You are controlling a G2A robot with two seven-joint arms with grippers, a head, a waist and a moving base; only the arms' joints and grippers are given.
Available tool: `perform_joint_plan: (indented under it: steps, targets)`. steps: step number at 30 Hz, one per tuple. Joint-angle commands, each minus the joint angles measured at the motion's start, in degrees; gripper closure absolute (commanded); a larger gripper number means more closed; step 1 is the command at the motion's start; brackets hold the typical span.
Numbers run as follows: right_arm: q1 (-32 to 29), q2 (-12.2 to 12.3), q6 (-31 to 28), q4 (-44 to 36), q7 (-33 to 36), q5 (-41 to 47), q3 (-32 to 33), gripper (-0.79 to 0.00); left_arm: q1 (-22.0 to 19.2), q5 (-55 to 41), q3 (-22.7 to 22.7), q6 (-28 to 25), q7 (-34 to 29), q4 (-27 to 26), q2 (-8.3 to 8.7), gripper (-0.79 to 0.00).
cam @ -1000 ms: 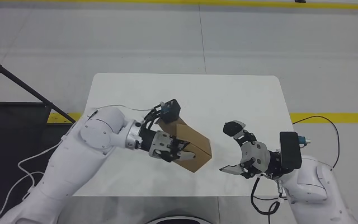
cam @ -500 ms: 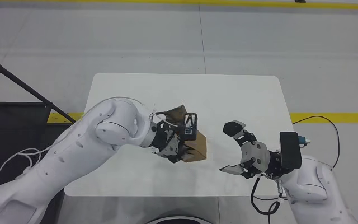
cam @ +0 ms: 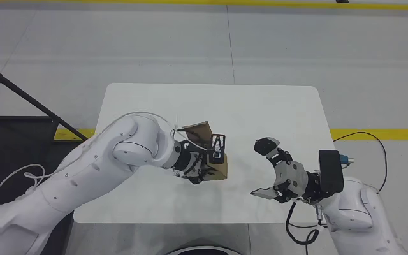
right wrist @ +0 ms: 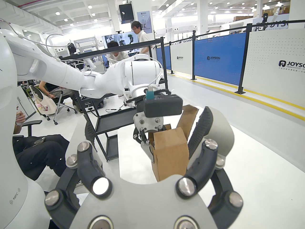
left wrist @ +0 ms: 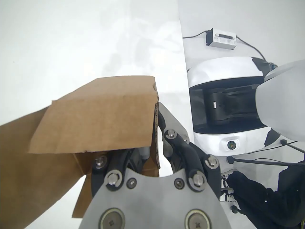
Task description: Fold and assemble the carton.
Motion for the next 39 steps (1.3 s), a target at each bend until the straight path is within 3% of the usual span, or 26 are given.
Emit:
perform_joint_plan:
  steps: [1,11,24,37,39]
  targets:
    - [0.0,0.0,0.0,0.0,0.0,0.0,0.0,-0.785,0.0,3.9,0.6,0.1,-0.4,0.1,-0.16,0.000]
    - [0.0,0.0,0.0,0.0,0.0,0.0,0.0,-0.785,-1.5,18.1,7.2,-2.7,1.9,1.5,-1.00,0.000]
    - [0.0,0.0,0.0,0.0,0.0,0.0,0.0,-0.785,-2.9,18.4,11.3,-1.2,0.5,5.2,-1.87,0.000]
    - [0.0,0.0,0.0,0.0,0.0,0.0,0.0,-0.785,-5.1,19.0,14.4,-1.8,1.0,10.2,-4.27,0.000]
    - [0.0,0.0,0.0,0.0,0.0,0.0,0.0,-0.785,-5.3,19.0,14.6,-1.9,1.3,10.8,-4.65,-0.120]
